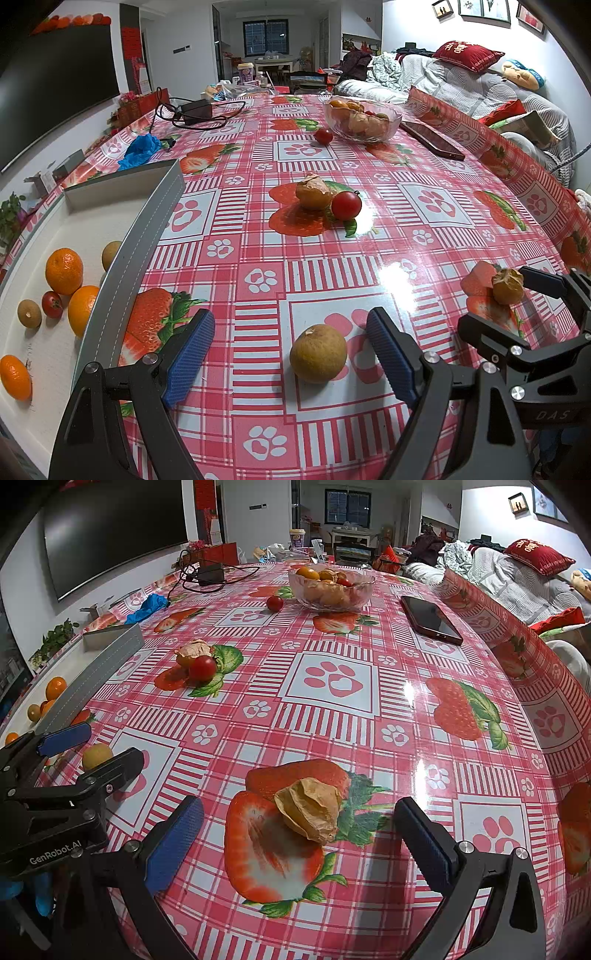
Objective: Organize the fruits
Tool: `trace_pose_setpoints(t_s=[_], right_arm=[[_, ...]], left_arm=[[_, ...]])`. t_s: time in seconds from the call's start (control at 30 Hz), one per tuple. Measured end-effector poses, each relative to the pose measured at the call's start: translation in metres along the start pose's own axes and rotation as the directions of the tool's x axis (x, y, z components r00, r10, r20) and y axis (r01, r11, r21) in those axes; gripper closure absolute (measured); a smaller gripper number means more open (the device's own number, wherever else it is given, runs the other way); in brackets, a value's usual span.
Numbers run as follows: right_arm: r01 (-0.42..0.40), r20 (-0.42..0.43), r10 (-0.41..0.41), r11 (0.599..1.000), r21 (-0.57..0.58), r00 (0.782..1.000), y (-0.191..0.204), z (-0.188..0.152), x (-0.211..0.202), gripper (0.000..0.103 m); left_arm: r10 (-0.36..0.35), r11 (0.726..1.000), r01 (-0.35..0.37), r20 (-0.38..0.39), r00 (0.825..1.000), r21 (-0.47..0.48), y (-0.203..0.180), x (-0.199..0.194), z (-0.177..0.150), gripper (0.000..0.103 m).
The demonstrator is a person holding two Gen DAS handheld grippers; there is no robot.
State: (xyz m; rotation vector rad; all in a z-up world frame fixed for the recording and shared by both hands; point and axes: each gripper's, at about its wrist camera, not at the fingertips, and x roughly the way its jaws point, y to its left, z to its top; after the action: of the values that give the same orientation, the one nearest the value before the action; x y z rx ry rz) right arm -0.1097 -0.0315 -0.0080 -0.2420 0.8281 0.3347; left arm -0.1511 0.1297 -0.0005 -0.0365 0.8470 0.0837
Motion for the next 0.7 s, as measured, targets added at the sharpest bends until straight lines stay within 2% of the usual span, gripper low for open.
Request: trace_pose_setpoints(t_s=[0.2,0.33,0.4,0.47,0.5,0.53,0.57,0.6,0.63,0.67,0.7], right_arm=[[0.003,-0.003,-0.003,1.0,-0.004,1.0,0.001,0.0,0.0,0.0],[0.001,-0.02,-0.001,1.0,-0.011,1.0,0.002,0.001,0.001,0.0],[-0.005,-0.045,0.004,1.0,-0.005,0.999,0.001,0.004,0.001,0.0],[-0.012,-0.055,0.012,1.0,0.009,0.998,-0.001,0.005,0.001,0.002],[-0.016,-0.051,0.016,1.0,0.015,0.999,-0.002,0.005,-0.002,0.012],[-0.013,-0.047,0.014,1.0,0.012,0.999,-0.002,0.006,-0.003,0.019],[-0.016,-0.041,0.016,1.0,0.005,0.999,-0.001,0.007,-0.006,0.034],[-0.026,-0.04,0.027,1.0,0.005,0.999,-0.001,0.008,-0.008,0.048],[-0.033,-0.042,0.033,0.999,0.004,0.999,-0.001,0.008,-0.008,0.054],[-0.038,-0.044,0.038,0.999,0.004,0.998,-0.001,0.009,-0.009,0.065],[-0.049,-0.046,0.05,0.999,0.009,0.998,-0.003,0.009,-0.01,0.071]], left_arm=[[0.011,1.0,-0.012,-0.02,1.0,-0.01,0.001,0.0,0.001,0.015],[0.011,1.0,-0.012,-0.071,0.997,-0.014,-0.002,-0.002,0.003,0.016],[0.002,1.0,-0.004,-0.098,0.995,-0.026,-0.002,-0.003,0.004,0.019],[-0.003,1.0,0.0,-0.11,0.994,-0.028,-0.004,-0.004,0.005,0.031],[-0.01,1.0,0.008,-0.112,0.994,-0.022,-0.005,-0.005,0.006,0.037],[-0.019,1.0,0.018,-0.114,0.993,-0.012,-0.008,-0.007,0.007,0.051],[-0.029,1.0,0.029,-0.117,0.993,0.001,-0.01,-0.008,0.007,0.064],[-0.037,0.999,0.039,-0.121,0.992,0.009,-0.013,-0.008,0.007,0.069],[-0.045,0.999,0.047,-0.124,0.991,0.016,-0.015,-0.009,0.007,0.074],[-0.054,0.998,0.056,-0.128,0.99,0.016,-0.016,-0.01,0.007,0.074],[-0.063,0.998,0.065,-0.131,0.989,0.011,-0.015,-0.01,0.006,0.074]])
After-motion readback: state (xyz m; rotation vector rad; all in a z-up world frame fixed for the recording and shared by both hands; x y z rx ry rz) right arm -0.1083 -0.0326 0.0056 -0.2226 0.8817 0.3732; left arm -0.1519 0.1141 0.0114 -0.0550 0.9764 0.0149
